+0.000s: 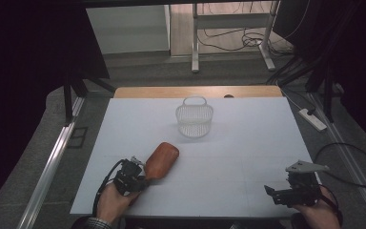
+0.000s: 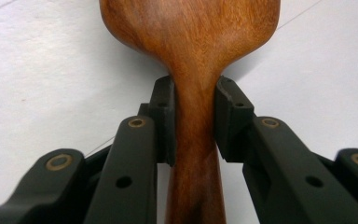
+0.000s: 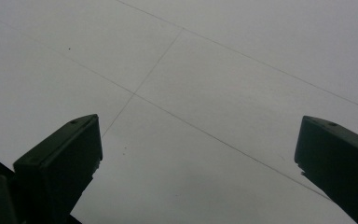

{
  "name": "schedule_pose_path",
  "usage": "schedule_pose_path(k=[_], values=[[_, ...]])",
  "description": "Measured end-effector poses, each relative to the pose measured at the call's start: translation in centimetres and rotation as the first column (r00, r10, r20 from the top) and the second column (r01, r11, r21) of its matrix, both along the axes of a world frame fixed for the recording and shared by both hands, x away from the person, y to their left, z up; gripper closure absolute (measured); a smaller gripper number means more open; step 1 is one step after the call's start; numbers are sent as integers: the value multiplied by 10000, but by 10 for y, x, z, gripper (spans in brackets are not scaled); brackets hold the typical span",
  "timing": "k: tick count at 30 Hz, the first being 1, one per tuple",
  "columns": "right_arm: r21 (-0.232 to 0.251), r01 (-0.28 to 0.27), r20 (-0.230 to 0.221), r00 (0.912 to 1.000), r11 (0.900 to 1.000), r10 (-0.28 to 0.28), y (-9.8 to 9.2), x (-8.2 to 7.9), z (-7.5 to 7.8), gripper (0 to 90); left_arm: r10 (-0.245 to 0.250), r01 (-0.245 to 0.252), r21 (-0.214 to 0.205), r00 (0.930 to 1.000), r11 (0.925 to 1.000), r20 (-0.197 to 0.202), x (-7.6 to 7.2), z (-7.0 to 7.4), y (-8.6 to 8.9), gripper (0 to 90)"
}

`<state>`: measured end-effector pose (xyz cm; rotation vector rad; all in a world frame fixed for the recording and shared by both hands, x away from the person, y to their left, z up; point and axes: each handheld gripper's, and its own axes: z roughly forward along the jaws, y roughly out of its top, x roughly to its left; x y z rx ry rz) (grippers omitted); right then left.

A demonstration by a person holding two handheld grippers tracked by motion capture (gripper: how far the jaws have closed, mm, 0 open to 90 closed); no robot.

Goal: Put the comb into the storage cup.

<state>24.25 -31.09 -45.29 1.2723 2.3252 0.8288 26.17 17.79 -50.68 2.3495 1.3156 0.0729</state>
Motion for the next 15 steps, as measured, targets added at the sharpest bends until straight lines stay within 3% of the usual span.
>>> schedule_pose_path(k=[7, 15], values=[[6, 3, 2, 10000, 10000, -3, 0, 0, 0, 7, -202, 211, -274, 9993, 9994, 318, -2, 4, 0, 715], [-4, 26, 24, 10000, 10000, -26, 0, 0, 0, 7, -185, 265, -1228, 9977, 9921, 656, -4, 11, 5, 714]])
